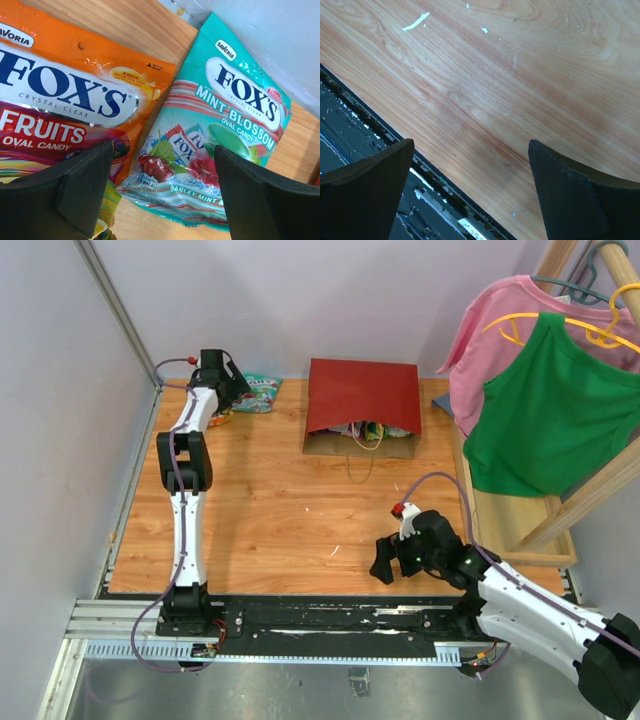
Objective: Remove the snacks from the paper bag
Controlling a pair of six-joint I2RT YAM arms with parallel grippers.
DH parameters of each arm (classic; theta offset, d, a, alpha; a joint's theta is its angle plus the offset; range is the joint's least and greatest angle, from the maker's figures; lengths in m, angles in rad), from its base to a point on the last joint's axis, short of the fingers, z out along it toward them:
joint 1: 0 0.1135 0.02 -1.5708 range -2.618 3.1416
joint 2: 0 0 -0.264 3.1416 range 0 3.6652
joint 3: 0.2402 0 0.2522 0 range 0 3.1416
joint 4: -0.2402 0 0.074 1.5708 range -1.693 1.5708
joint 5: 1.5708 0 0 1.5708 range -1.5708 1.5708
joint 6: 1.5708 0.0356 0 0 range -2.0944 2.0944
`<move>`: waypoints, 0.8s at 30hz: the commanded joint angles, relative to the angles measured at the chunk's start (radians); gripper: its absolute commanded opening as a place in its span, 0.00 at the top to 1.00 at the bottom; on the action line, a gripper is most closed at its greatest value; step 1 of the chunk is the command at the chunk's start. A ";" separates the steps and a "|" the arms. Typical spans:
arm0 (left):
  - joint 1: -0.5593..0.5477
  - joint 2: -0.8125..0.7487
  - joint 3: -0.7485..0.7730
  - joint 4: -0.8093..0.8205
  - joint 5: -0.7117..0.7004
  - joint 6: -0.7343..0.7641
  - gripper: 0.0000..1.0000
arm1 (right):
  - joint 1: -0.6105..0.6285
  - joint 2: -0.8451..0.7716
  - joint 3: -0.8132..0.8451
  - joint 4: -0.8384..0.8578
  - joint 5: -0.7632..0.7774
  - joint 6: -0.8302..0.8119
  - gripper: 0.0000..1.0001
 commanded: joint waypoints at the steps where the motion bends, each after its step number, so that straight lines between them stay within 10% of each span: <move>1: 0.005 -0.091 -0.043 -0.031 -0.049 0.115 0.09 | -0.015 -0.049 0.051 -0.051 0.023 -0.011 0.02; 10: -0.019 -0.638 -0.418 0.123 -0.088 0.133 0.00 | -0.017 -0.142 0.107 -0.131 0.085 0.005 0.02; 24: -0.404 -1.691 -1.807 0.659 0.102 -0.099 0.02 | -0.015 -0.213 0.134 -0.201 0.178 0.098 0.02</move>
